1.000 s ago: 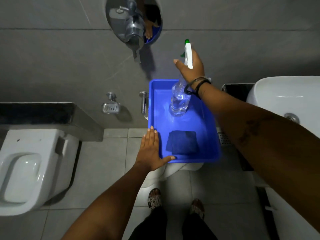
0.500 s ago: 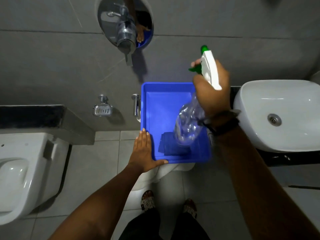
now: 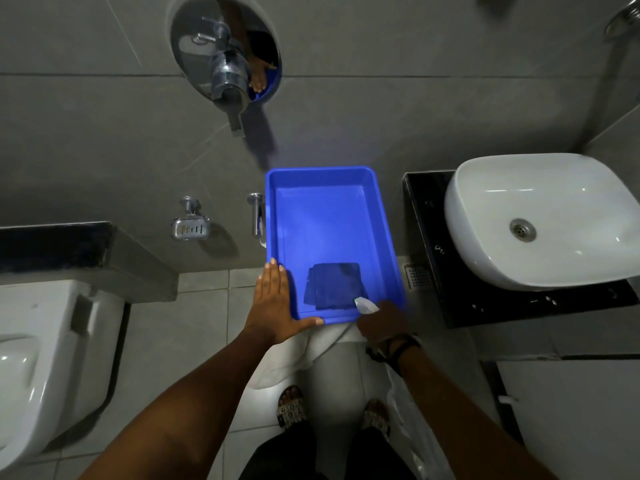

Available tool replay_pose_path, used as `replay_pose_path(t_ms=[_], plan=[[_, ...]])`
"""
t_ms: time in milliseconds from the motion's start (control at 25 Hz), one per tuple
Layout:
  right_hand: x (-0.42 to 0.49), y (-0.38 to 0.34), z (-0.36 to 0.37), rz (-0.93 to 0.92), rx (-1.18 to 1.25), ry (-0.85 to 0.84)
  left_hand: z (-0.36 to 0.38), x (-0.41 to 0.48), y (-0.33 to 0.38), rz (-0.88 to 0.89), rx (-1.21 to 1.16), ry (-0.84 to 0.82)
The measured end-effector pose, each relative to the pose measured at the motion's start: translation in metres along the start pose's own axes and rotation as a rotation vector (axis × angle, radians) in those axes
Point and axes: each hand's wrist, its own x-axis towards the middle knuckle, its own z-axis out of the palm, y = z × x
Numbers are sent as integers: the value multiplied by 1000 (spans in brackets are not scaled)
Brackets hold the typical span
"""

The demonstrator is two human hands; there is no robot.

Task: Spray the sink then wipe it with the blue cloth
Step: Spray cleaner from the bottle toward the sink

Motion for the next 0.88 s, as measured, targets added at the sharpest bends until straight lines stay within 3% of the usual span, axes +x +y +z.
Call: replay_pose_path(t_ms=[160,440,600,720,880], plan=[[22,-5,7,12,-151,-65,0,0,0,-2,-7,-7],[18,-6,9,26,-110,-63,0,2,-2,-9,-20,-29],[-3,-19,-6,-220,-128,-6,0,2,-1,-21,-26,-36],[-30,-42,-35,-439,88,160,-2,2,-1,-27,-32,-48],[-63,-102,-92,-794,151,149,-4,3,0,-22,-65,-66]])
